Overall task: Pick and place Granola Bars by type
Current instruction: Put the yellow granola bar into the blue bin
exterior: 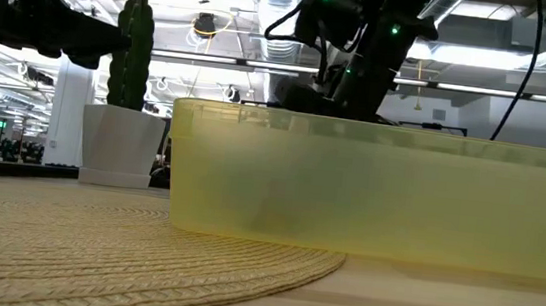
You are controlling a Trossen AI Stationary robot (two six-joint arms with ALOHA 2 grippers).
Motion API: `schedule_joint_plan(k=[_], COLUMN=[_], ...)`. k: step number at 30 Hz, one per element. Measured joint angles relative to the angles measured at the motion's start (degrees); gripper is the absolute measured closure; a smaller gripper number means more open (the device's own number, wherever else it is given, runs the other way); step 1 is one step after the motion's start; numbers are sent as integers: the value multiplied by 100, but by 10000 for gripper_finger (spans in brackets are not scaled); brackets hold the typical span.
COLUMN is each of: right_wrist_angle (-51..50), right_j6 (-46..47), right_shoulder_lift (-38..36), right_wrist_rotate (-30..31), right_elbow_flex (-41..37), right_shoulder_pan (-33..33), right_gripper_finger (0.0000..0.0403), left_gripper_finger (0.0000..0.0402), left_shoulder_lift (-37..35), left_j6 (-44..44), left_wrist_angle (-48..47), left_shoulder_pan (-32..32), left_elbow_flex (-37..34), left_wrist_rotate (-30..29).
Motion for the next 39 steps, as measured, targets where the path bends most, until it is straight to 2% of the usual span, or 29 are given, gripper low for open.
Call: schedule_joint_plan(k=[6,12,22,30,39], right_wrist_angle=[7,44,-445,-1100,-2301], right_j6=[-57,-335,-348,-335,616], right_shoulder_lift=[-5,-215,-1086,-1837,-2334], right_wrist_rotate=[212,462,1513,2115,2520], right_elbow_flex=[0,3,0,0,0], right_shoulder_pan=[35,145,613,913,1270], right_gripper_finger=[258,246,254,257,257], left_gripper_finger=[264,264,264,264,264], left_shoulder_lift=[0,0,0,-2,-2], left_j6=[-36,-9,-9,-9,-9], left_wrist_angle=[0,0,0,0,0], left_shoulder_pan=[2,0,1,0,1], left_elbow_flex=[0,1,1,-1,-1], left_wrist_rotate=[-2,0,0,0,0])
